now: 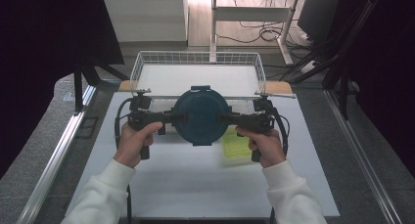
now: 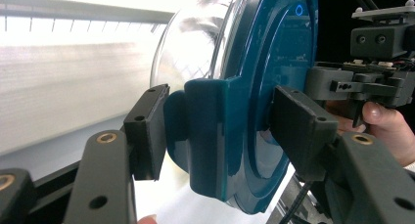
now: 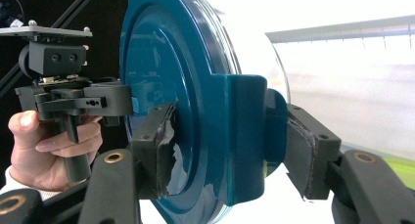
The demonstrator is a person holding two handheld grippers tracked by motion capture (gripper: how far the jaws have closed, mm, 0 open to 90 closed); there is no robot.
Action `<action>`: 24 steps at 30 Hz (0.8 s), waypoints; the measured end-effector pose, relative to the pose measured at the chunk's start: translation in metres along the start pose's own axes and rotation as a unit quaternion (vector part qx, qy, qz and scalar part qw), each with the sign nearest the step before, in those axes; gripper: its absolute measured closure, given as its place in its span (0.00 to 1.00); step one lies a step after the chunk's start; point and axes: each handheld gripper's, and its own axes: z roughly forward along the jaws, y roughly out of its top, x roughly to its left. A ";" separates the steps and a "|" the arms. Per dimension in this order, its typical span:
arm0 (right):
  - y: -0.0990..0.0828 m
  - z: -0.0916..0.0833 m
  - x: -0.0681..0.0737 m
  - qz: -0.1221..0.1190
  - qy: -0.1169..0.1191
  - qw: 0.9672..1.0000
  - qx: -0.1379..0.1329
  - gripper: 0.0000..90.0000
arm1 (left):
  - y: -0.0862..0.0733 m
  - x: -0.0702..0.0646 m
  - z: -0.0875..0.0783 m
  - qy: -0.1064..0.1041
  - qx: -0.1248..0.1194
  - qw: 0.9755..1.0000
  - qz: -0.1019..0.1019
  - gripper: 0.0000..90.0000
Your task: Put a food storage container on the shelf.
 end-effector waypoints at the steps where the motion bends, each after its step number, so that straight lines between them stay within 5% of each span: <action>1: 0.003 0.000 0.000 -0.004 -0.001 1.000 -0.002 0.46 | 0.002 0.000 0.000 0.000 0.000 1.000 0.000 0.46; 24: 0.058 0.005 0.012 -0.020 0.006 1.000 -0.012 0.46 | 0.057 -0.003 -0.011 -0.001 -0.012 1.000 0.010 0.46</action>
